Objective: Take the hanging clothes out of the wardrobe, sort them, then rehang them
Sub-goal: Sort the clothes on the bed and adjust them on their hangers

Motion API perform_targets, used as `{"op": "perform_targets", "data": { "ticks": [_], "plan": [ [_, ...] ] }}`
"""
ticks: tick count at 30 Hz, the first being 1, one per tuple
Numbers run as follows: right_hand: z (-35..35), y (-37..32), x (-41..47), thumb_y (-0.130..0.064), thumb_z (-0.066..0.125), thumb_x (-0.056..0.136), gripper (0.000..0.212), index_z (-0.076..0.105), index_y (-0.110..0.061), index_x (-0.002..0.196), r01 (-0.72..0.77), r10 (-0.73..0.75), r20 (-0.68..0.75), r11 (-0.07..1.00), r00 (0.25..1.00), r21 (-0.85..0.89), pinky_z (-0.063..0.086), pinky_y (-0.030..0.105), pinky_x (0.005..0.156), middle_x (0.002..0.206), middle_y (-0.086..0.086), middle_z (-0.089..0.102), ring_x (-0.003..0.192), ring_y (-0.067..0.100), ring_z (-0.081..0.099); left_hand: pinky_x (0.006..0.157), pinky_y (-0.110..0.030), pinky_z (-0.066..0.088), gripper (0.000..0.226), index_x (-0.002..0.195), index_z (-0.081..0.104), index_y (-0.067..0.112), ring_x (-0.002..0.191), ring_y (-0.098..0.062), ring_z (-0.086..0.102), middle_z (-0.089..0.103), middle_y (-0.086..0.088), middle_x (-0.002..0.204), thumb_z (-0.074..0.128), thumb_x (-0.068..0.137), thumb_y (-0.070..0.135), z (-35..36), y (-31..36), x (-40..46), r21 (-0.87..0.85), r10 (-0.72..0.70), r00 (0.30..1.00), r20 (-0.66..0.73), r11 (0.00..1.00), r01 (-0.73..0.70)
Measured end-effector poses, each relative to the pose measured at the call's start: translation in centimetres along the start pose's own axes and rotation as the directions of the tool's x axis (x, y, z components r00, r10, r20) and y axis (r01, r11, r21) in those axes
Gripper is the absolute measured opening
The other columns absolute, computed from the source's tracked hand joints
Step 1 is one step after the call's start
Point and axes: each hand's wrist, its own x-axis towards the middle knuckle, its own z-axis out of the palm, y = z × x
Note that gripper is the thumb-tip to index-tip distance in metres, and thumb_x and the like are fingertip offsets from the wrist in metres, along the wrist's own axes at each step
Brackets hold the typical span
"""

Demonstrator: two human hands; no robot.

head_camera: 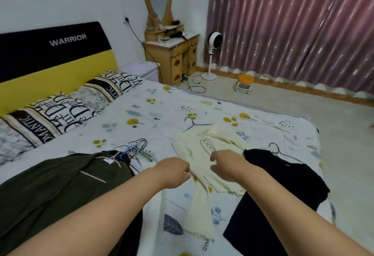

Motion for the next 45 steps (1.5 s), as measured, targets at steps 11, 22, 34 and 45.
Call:
{"op": "perform_targets", "data": {
  "ticks": [11,22,34,45],
  "plan": [
    [5.8,-19.1,8.1,-0.020,0.043,0.095,0.034,0.051,-0.010,0.126,0.139,-0.138,0.077,0.990,0.987,-0.009,0.043,0.038,0.098,0.130,0.010,0.052,0.119,0.029,0.049,0.086,-0.033,0.044,0.030,0.116,0.057,0.016,0.105,-0.021,0.055,0.060,-0.004,0.117,0.042,0.096,0.032,2.9,-23.0,-6.5,-0.099,-0.231,0.973,0.015,0.968,0.231],
    [15.1,-29.0,17.4,-0.024,0.043,0.094,0.036,0.042,-0.011,0.128,0.016,-0.031,0.153,0.995,0.988,0.097,0.041,0.036,0.092,0.126,0.014,0.048,0.116,0.031,0.048,0.094,-0.032,0.044,0.033,0.127,0.048,0.020,0.111,-0.017,0.053,0.054,-0.001,0.124,0.043,0.096,0.032,8.6,-40.2,-5.4,-0.156,-0.377,0.926,-0.036,0.917,0.367],
    [23.8,-31.0,25.3,-0.035,0.046,0.095,0.074,0.000,-0.015,0.150,-0.162,0.136,0.136,0.966,0.981,0.203,0.029,0.037,0.109,0.152,0.010,0.023,0.137,0.028,0.030,0.118,-0.037,0.015,0.056,0.149,0.014,0.015,0.145,-0.023,0.011,0.006,-0.007,0.158,0.036,0.098,0.012,14.7,-49.6,2.1,-0.183,-0.427,0.901,-0.071,0.894,0.409],
    [26.5,-31.2,27.8,-0.006,0.050,0.084,0.022,0.040,-0.016,0.101,-0.193,0.170,0.114,0.952,0.979,0.237,0.036,0.027,0.076,0.105,0.005,0.051,0.099,0.022,0.049,0.116,-0.047,0.003,0.075,0.150,-0.008,0.021,0.146,-0.018,-0.005,-0.008,0.002,0.158,0.044,0.095,0.019,17.1,-53.5,8.0,-0.080,-0.369,0.929,0.017,0.926,0.369]
  ]
}}
